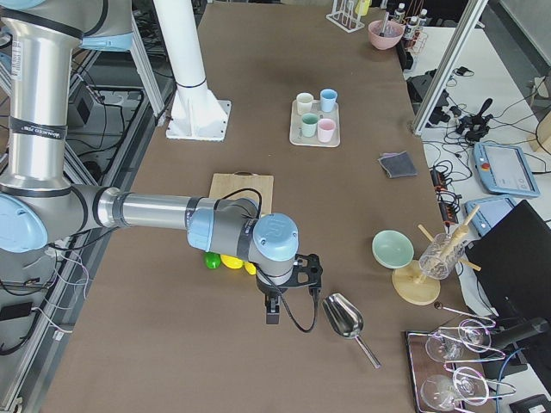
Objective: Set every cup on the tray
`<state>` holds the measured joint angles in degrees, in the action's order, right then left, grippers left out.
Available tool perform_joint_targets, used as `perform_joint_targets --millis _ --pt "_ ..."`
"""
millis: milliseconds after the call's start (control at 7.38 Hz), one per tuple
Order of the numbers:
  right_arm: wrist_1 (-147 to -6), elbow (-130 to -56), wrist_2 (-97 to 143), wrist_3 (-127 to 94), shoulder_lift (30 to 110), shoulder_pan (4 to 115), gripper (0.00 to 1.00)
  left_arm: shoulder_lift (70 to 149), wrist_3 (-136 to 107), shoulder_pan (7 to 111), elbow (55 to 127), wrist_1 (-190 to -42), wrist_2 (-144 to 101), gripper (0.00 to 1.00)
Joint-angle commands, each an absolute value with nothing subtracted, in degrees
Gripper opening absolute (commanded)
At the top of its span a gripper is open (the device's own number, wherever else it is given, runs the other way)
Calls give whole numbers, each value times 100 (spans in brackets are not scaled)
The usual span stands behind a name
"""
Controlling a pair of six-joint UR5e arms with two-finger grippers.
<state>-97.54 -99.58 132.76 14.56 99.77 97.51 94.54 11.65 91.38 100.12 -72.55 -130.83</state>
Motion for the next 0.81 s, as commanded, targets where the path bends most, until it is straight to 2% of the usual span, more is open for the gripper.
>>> perform_joint_targets --millis 0,406,677 --pt "-9571 -9931 13658 1450 9923 9477 100 9108 1169 9123 9924 -7355 -13464 98" --pt "-9615 -9914 13482 1441 9642 9080 100 8572 1134 9114 9809 -7828 -13482 98" --pt "-9642 -9923 13291 1433 9607 8878 100 8455 1142 9149 10044 -7998 -13474 98"
